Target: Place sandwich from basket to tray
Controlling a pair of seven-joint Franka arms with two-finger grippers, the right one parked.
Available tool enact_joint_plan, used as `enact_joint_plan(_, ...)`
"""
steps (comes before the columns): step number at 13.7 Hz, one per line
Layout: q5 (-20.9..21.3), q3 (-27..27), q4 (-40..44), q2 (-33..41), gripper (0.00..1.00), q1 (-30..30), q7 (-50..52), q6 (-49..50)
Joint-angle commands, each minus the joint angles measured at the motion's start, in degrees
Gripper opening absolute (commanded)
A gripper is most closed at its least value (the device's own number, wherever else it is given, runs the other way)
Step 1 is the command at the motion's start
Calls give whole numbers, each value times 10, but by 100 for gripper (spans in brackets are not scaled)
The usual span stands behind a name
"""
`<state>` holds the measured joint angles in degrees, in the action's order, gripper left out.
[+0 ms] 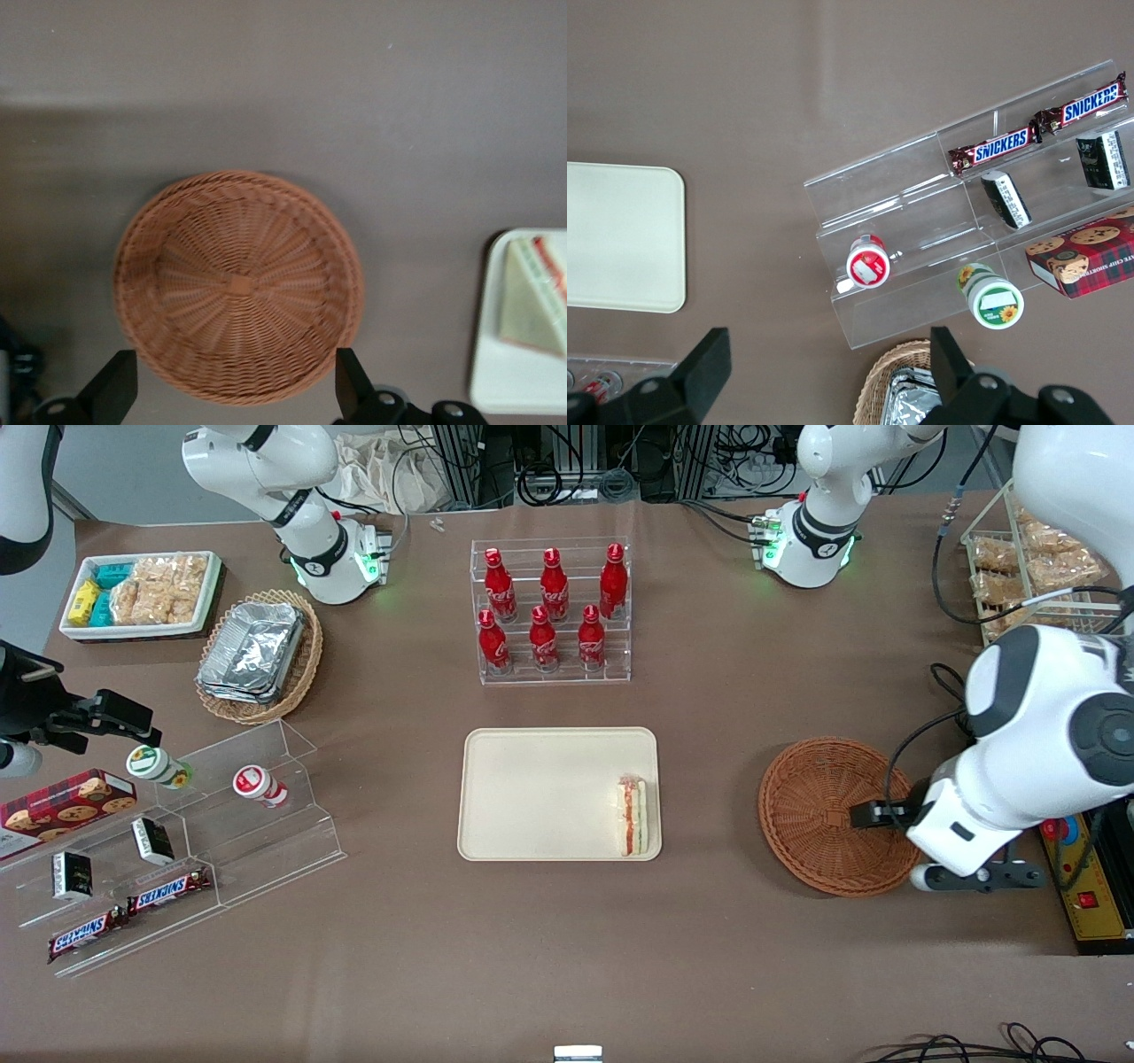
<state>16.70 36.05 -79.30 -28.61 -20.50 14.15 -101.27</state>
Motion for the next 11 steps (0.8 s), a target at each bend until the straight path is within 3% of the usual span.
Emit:
enact_joint_plan(1,-11,4,-24,34,100,-23,-54,10)
enact_joint_plan(5,-13,5,-31,50,100,-28,-61,38)
enact_joint_plan(9,-40,0,-92,103,100,-24,-61,18)
enact_joint_plan(11,-65,-55,-119,136,100,20,-61,5)
